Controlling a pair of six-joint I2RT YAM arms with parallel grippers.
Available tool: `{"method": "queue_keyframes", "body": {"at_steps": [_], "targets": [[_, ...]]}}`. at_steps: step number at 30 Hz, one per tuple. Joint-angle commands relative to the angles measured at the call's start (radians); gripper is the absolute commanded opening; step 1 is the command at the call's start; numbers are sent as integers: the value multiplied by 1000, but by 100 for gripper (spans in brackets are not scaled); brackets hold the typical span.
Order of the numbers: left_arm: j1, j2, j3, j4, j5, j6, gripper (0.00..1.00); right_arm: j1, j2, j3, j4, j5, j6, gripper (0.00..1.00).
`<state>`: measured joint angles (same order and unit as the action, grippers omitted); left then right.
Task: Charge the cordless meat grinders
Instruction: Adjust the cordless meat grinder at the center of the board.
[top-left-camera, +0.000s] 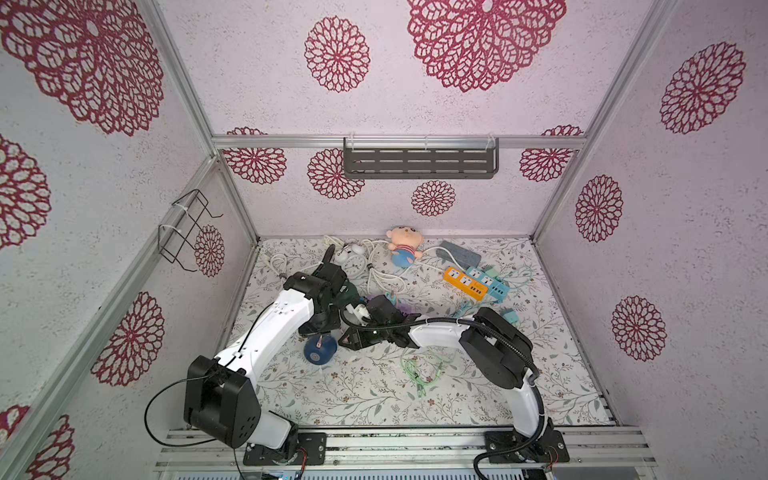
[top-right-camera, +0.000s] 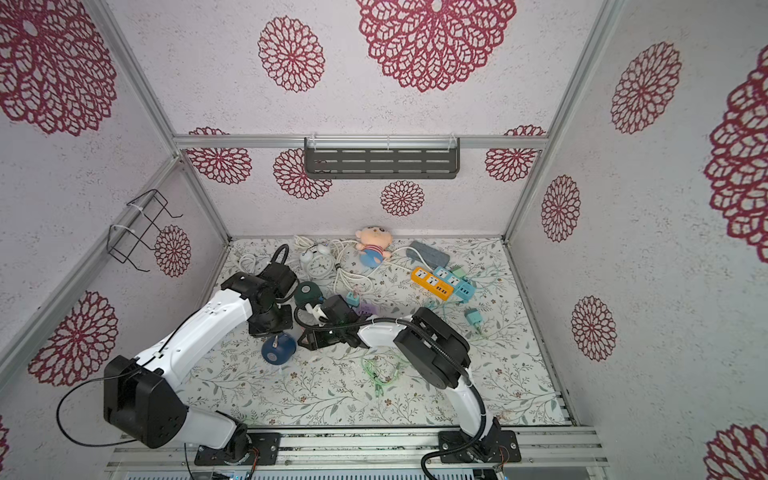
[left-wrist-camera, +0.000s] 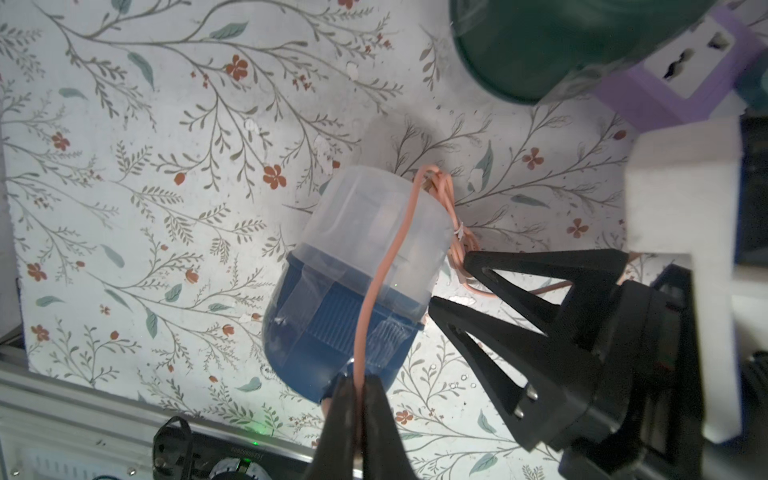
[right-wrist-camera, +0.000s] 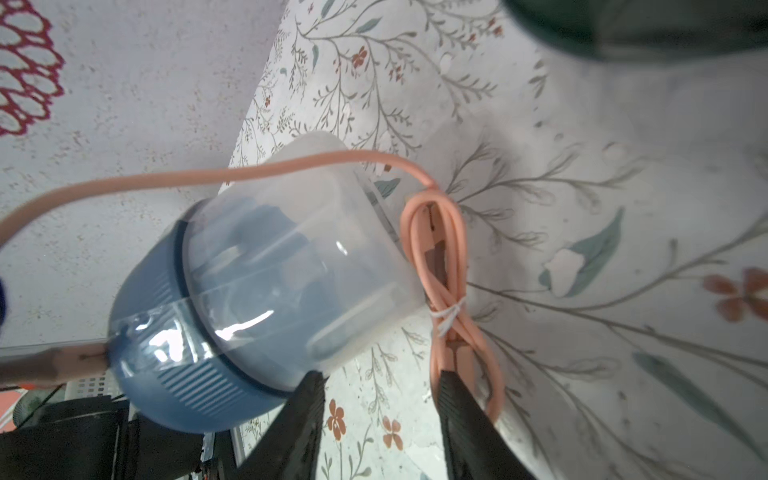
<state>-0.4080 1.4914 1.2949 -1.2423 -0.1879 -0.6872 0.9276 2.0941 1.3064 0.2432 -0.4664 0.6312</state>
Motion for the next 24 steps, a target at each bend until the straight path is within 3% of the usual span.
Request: {"method": "queue_keyframes", "body": {"at_steps": [1, 11, 16, 24], "targets": [[-6, -16, 38, -6, 1, 14, 7, -34, -19, -11, 61, -5, 21, 55], [-9, -117, -26, -23, 37, -17, 7, -41, -5, 4, 241, -40, 215, 57], [-9, -151, -32, -11, 39, -14, 8, 1, 41, 92, 164, -40, 187, 58], [-9, -105, -16, 32, 28, 4, 9, 66, 67, 71, 150, -15, 183, 54]]}}
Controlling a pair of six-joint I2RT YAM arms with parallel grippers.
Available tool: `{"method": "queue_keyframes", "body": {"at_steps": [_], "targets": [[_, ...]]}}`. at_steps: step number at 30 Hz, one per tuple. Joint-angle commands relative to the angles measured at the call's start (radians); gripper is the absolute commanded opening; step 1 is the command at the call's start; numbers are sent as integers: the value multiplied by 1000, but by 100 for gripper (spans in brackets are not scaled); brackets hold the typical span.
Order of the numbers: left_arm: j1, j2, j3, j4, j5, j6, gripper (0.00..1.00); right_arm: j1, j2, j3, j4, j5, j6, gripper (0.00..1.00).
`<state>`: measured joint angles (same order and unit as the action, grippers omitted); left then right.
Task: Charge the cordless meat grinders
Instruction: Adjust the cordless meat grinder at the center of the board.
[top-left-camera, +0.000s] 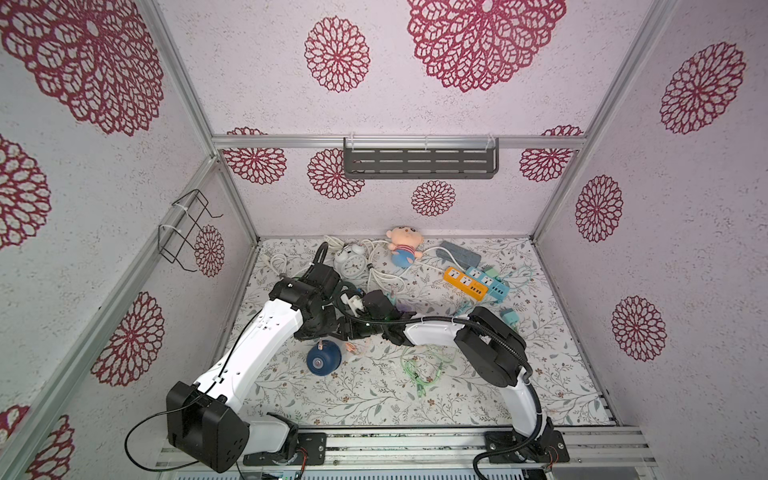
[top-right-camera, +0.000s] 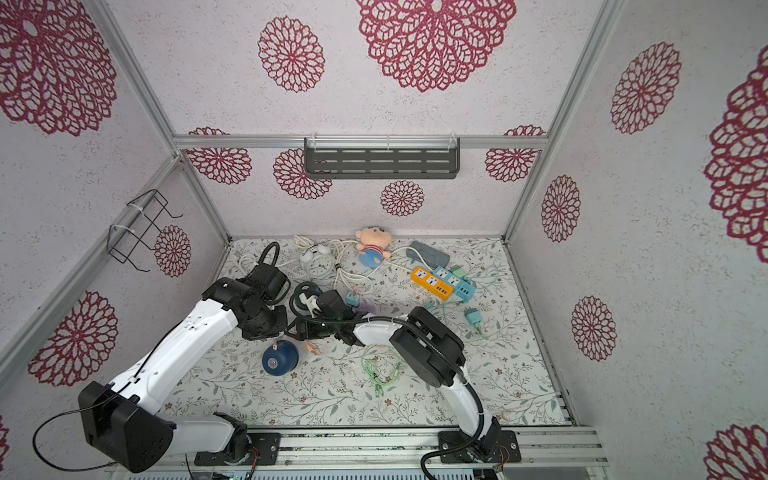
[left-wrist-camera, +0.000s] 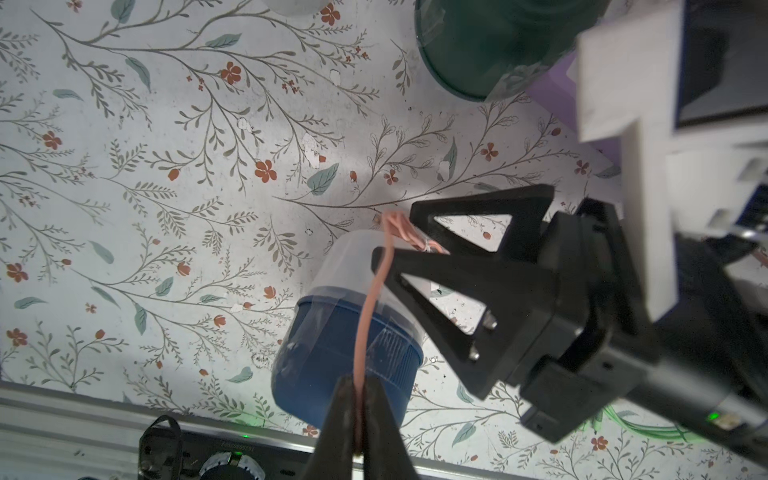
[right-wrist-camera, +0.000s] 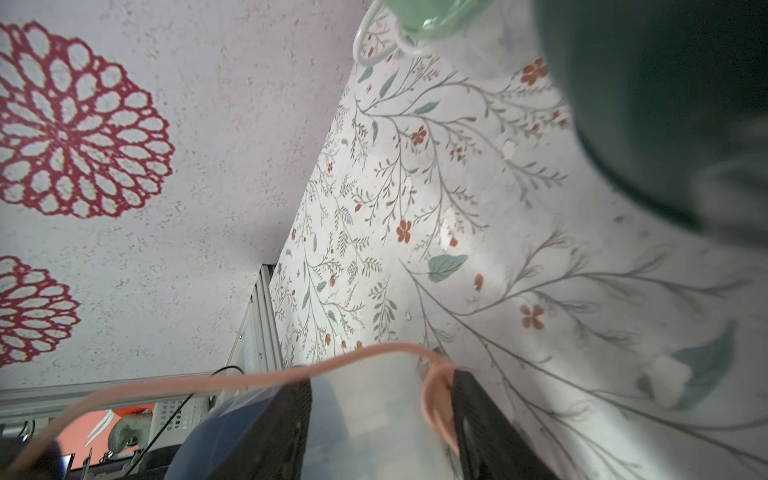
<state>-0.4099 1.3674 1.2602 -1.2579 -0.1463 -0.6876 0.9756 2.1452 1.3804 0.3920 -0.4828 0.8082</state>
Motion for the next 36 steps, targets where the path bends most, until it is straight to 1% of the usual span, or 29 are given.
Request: {"method": "queue_keyframes", "body": {"at_steps": [1, 4, 9, 11, 13, 14, 15, 17, 19, 21, 25, 28, 30, 32, 34, 36], "targets": [[-6, 28, 18, 58, -11, 6, 9, 23, 20, -7, 3, 3, 8, 52], [-7, 71, 14, 93, -1, 12, 9, 37, 34, -22, 12, 8, 11, 49], [-5, 144, 32, 131, 10, 22, 12, 42, 50, -29, 13, 14, 6, 49], [-7, 166, 41, 140, 19, 22, 17, 40, 56, -27, 10, 16, 0, 49], [-7, 180, 45, 149, 31, 22, 23, 35, 58, -27, 10, 16, -2, 49], [-6, 185, 45, 153, 34, 22, 32, 30, 58, -30, 12, 17, -2, 49], [-7, 187, 45, 155, 37, 22, 39, 24, 56, -36, 16, 16, -1, 50], [-6, 189, 47, 150, 32, 23, 50, 11, 48, -53, 25, 16, 2, 53], [-5, 184, 50, 138, 22, 26, 57, -2, 30, -73, 31, 17, 0, 56], [-5, 176, 61, 118, 15, 29, 60, -9, 7, -86, 16, 19, -15, 58], [-5, 136, 77, 71, 3, 25, 63, -10, -41, -100, -24, 24, -43, 61], [-4, 81, 89, 42, -35, 20, 65, -12, -92, -127, -42, 43, -48, 65], [0, 44, 96, 53, -59, 18, 70, -13, -132, -144, -74, 69, -60, 71], [16, 23, 111, 76, -65, 29, 78, -13, -182, -151, -132, 112, -87, 78], [33, 34, 129, 105, -67, 49, 86, -16, -232, -161, -187, 154, -115, 85], [49, 76, 159, 138, -64, 74, 91, -24, -282, -174, -225, 183, -136, 89]]}}
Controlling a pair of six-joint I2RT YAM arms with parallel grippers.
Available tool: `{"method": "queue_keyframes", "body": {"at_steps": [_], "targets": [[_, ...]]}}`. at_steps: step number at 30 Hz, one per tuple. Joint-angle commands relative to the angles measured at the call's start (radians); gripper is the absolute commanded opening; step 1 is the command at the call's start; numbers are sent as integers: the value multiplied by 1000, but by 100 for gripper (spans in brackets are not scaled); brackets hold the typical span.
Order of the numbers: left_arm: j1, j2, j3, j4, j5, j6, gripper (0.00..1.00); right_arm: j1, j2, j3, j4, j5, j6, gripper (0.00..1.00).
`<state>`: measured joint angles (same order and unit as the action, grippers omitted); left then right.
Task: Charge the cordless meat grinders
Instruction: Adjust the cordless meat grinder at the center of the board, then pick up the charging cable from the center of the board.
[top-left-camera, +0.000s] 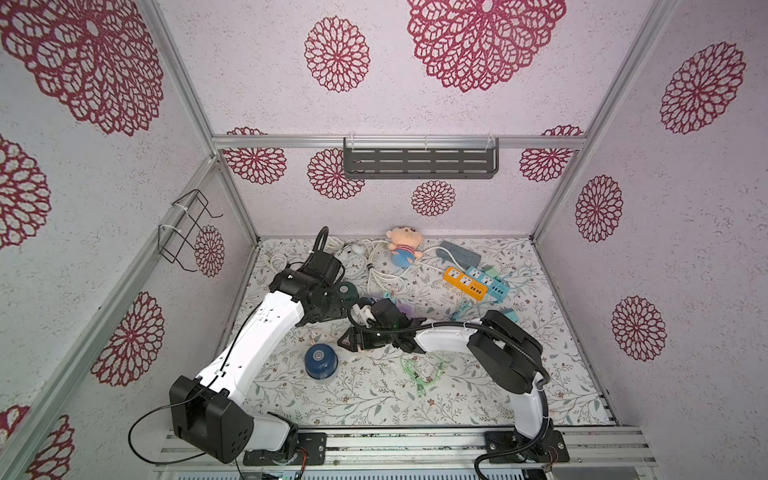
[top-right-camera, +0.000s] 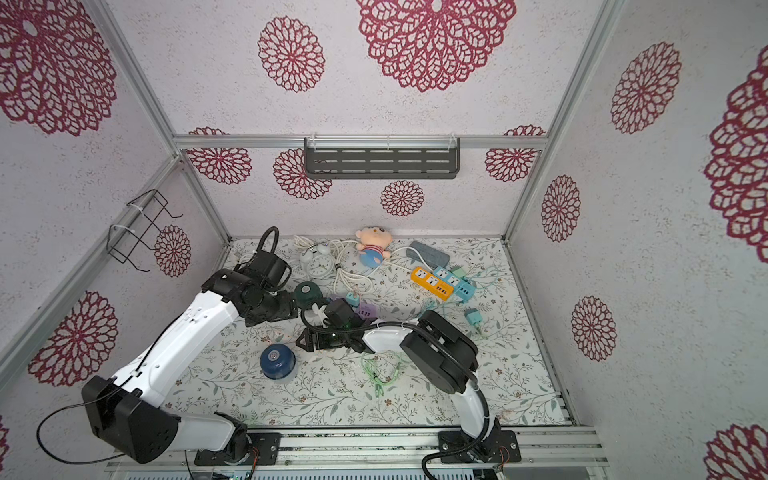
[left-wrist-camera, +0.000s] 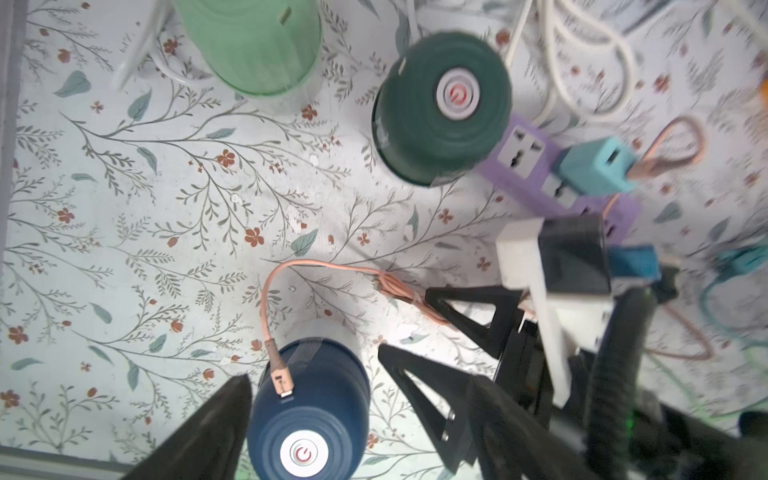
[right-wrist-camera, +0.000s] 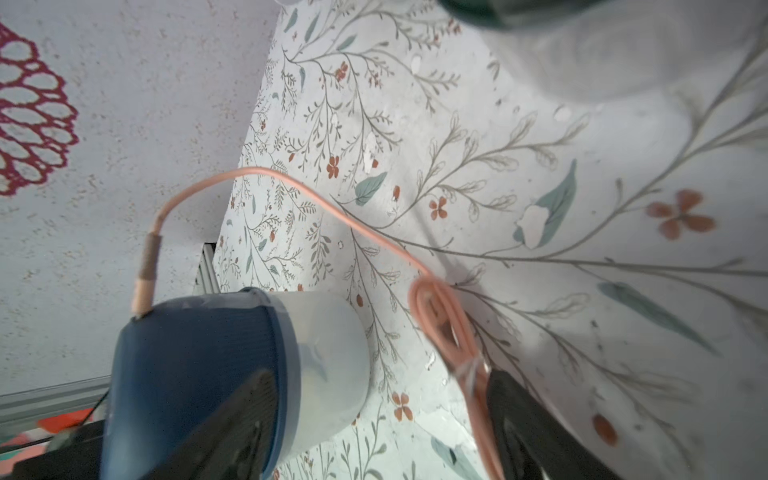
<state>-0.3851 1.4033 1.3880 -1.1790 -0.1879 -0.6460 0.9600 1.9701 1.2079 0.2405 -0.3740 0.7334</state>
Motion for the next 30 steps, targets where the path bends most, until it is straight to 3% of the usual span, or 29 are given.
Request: {"method": "queue_keyframes", "body": {"at_steps": [1, 5, 10, 15, 18, 21, 24, 27, 30], "targets": [[32, 64, 47, 72, -16, 44, 95, -13, -129, -6, -91, 87, -67, 90], [50, 148, 123, 128, 5, 71, 97, -30, -218, -13, -202, 140, -118, 91], [31, 134, 102, 271, 37, 25, 91, -55, -382, -57, -402, 287, -196, 89], [-124, 62, -5, 423, 10, -19, 88, -140, -595, -159, -599, 408, -242, 82], [-234, 44, -76, 461, 7, -76, 85, -152, -657, -207, -665, 391, -247, 66], [-291, 35, -167, 469, -9, -114, 84, -127, -639, -250, -621, 318, -180, 57], [-278, -17, -301, 549, 22, -152, 83, -55, -539, -233, -568, 366, -114, 52], [-244, -71, -371, 580, 43, -168, 82, -22, -424, -203, -511, 406, -46, 40], [-224, -121, -406, 582, 42, -163, 82, -12, -321, -176, -507, 467, 9, 38]]}}
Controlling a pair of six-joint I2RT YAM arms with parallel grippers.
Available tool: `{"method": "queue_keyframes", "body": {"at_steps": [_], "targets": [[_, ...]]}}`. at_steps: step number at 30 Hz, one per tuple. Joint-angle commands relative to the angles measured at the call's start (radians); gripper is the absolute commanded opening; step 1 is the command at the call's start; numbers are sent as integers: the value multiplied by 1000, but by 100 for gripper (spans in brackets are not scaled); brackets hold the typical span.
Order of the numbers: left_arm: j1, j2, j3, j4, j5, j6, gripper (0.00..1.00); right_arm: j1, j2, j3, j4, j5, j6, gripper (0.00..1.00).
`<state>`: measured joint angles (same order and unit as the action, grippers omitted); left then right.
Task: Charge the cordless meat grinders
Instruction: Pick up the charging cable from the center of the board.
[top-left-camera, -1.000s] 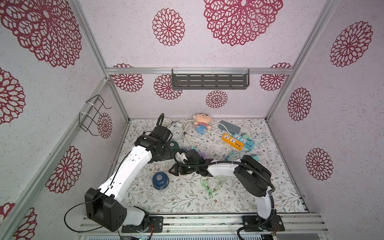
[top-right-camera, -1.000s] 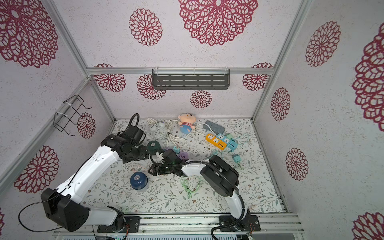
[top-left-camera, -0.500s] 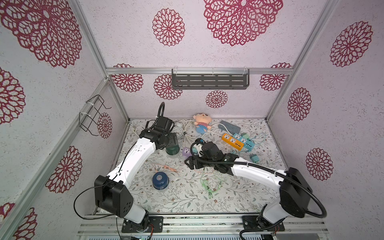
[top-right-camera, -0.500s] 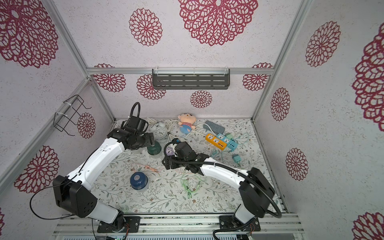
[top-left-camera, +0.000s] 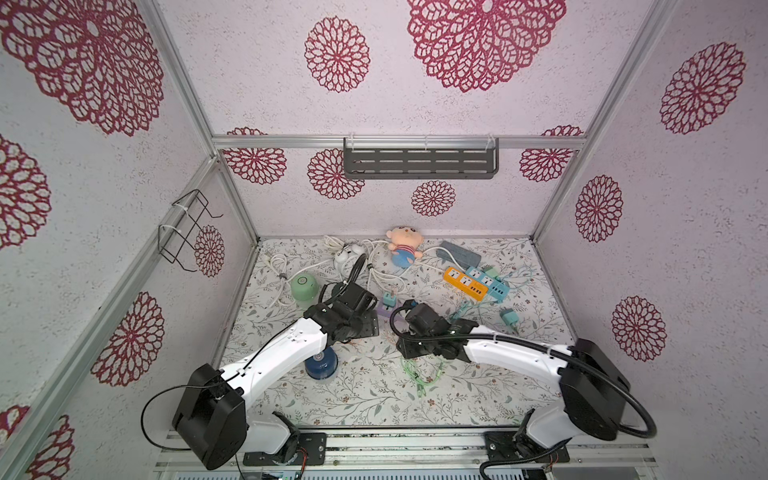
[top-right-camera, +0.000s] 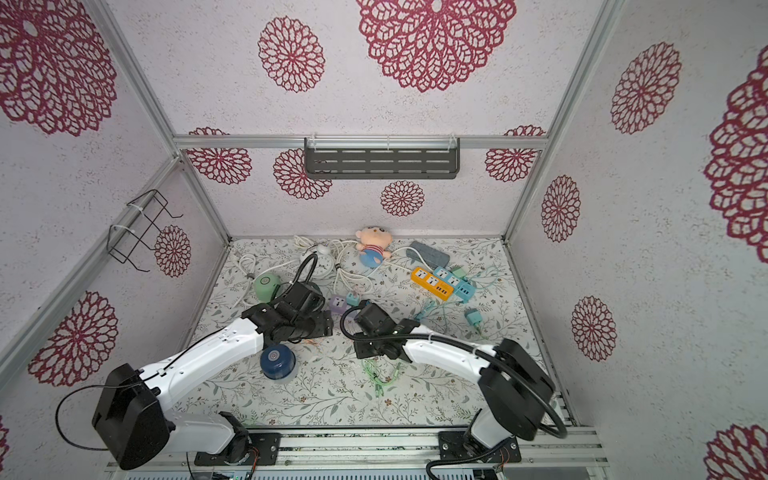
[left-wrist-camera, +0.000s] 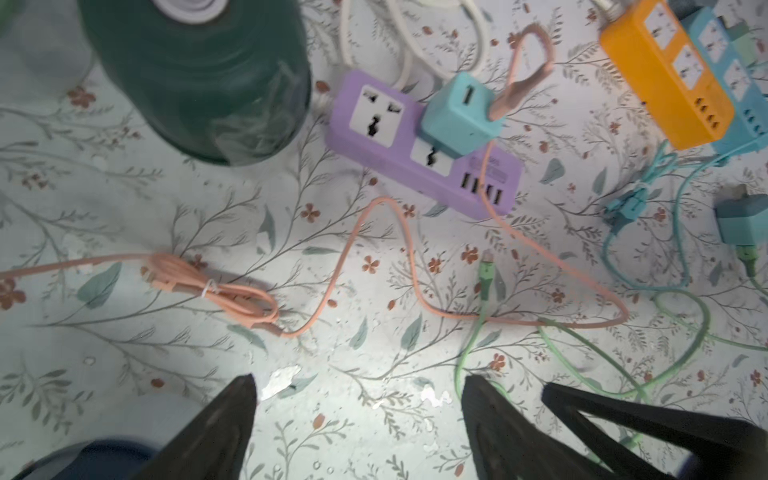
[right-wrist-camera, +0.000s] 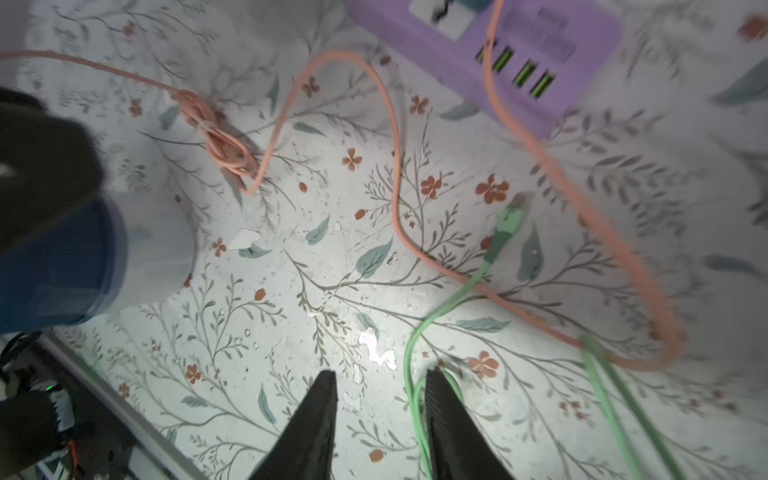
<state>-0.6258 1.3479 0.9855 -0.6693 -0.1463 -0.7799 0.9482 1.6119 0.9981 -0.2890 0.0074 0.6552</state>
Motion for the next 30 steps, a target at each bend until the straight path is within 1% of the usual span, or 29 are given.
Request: {"method": "queue_keyframes", "body": {"at_steps": [1, 5, 10, 11, 13, 14, 17, 20, 22, 25, 28, 30], "targets": [[21, -79, -14, 72, 2, -26, 82, 0, 67, 37, 26, 95, 105, 38], [41, -109, -41, 63, 14, -8, 82, 5, 151, 46, 39, 113, 147, 38], [56, -148, -76, 74, 23, -6, 82, 7, 206, 60, 52, 126, 161, 38], [60, -154, -83, 77, 25, -8, 82, 6, 217, 68, 48, 135, 161, 37], [66, -162, -90, 78, 28, -8, 82, 7, 233, 78, 38, 153, 161, 30], [68, -166, -93, 77, 29, -8, 82, 6, 239, 80, 34, 162, 161, 28], [75, -174, -101, 79, 31, -9, 81, 7, 243, 77, 14, 183, 160, 26], [80, -171, -102, 82, 38, -10, 82, 6, 245, 70, -15, 213, 150, 21], [80, -162, -97, 85, 45, -13, 82, 6, 239, 55, -29, 234, 146, 20], [80, -152, -93, 93, 55, -22, 81, 6, 230, 41, -51, 267, 139, 21], [79, -139, -84, 98, 60, -31, 82, 7, 227, 34, -66, 286, 130, 32], [78, -135, -78, 96, 65, -38, 81, 6, 229, 34, -72, 295, 129, 35]]}}
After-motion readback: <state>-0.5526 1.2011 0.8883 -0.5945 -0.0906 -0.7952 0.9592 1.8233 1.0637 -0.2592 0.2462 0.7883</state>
